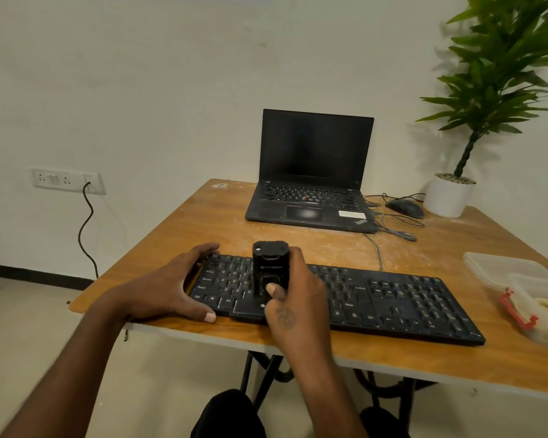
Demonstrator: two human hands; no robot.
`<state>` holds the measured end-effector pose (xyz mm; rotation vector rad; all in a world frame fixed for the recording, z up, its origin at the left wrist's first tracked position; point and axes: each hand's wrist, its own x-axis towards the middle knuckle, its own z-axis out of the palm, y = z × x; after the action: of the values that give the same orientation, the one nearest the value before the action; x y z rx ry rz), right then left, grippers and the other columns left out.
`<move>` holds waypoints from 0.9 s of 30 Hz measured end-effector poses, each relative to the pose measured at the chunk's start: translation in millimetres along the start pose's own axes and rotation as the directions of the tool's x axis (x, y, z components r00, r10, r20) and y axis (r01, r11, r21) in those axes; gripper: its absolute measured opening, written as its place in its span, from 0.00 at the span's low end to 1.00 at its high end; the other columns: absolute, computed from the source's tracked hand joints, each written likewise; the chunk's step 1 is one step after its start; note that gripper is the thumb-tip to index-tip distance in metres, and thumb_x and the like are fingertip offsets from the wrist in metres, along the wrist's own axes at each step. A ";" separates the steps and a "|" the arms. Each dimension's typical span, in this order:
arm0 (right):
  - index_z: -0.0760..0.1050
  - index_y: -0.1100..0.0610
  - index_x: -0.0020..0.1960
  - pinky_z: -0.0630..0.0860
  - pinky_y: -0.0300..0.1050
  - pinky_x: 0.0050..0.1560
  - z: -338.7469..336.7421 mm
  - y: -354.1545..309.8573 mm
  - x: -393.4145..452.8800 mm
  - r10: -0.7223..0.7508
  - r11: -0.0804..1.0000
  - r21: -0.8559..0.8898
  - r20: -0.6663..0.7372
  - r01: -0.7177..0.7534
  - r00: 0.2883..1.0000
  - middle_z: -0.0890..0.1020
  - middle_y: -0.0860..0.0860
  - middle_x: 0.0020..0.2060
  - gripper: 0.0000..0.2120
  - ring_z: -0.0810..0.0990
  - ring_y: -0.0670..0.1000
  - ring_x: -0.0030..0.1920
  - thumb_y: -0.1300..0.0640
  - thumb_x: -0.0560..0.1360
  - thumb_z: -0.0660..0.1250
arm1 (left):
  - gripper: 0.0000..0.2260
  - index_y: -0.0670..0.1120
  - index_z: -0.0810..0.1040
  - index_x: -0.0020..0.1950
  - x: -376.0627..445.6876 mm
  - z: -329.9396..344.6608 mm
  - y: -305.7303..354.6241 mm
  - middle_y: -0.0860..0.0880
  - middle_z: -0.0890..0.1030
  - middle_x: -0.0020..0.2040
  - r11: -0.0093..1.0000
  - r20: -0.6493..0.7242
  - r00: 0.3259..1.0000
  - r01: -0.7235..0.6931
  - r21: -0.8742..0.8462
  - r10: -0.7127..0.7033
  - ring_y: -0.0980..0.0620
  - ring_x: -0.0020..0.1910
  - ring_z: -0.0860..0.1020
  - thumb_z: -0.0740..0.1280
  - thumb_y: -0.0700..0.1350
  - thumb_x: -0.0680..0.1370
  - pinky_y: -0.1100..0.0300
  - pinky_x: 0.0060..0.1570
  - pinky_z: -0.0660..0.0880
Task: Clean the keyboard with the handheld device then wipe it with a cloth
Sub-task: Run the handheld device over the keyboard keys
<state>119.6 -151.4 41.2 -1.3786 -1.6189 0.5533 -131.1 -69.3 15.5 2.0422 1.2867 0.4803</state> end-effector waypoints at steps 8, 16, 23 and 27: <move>0.69 0.54 0.66 0.71 0.24 0.35 -7.8 5.9 4.5 0.063 0.998 0.023 0.002 -0.063 0.998 0.77 0.49 0.49 0.24 0.76 0.35 0.42 0.74 0.75 0.64 | 0.53 0.74 0.50 0.76 0.1 0.5 -1.0 0.62 0.62 0.75 1.000 0.003 1.000 -0.006 -0.001 0.006 0.60 0.71 0.67 0.84 0.60 0.63 0.58 0.67 0.73; 0.71 0.47 0.64 0.73 0.28 0.37 22.8 -10.5 12.3 -0.045 0.998 -0.034 0.039 0.046 0.998 0.79 0.42 0.51 0.17 0.78 0.40 0.48 0.59 0.79 0.69 | 0.53 0.76 0.50 0.75 0.5 0.8 -0.1 0.61 0.64 0.74 1.000 -0.017 1.000 -0.010 -0.011 0.009 0.59 0.71 0.68 0.84 0.61 0.62 0.59 0.66 0.73; 0.73 0.46 0.68 0.75 0.26 0.42 37.3 -13.1 17.8 -0.052 0.996 0.069 0.060 0.048 0.997 0.83 0.43 0.54 0.20 0.79 0.38 0.50 0.59 0.78 0.70 | 0.54 0.73 0.51 0.76 1.1 0.5 -0.3 0.60 0.65 0.74 1.000 -0.037 0.999 -0.026 0.015 0.027 0.59 0.71 0.68 0.84 0.63 0.61 0.52 0.71 0.71; 0.73 0.45 0.67 0.78 0.30 0.44 21.8 -2.6 18.8 -0.034 0.999 0.031 0.013 0.034 0.999 0.82 0.40 0.53 0.20 0.79 0.36 0.50 0.58 0.78 0.71 | 0.54 0.73 0.50 0.76 0.3 0.3 0.8 0.61 0.63 0.74 1.000 -0.004 1.000 -0.013 0.009 0.013 0.58 0.71 0.67 0.84 0.61 0.62 0.56 0.68 0.72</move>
<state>100.5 -129.8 39.2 -1.3246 -1.6355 0.5666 -130.2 -69.4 15.8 2.0592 1.2816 0.4852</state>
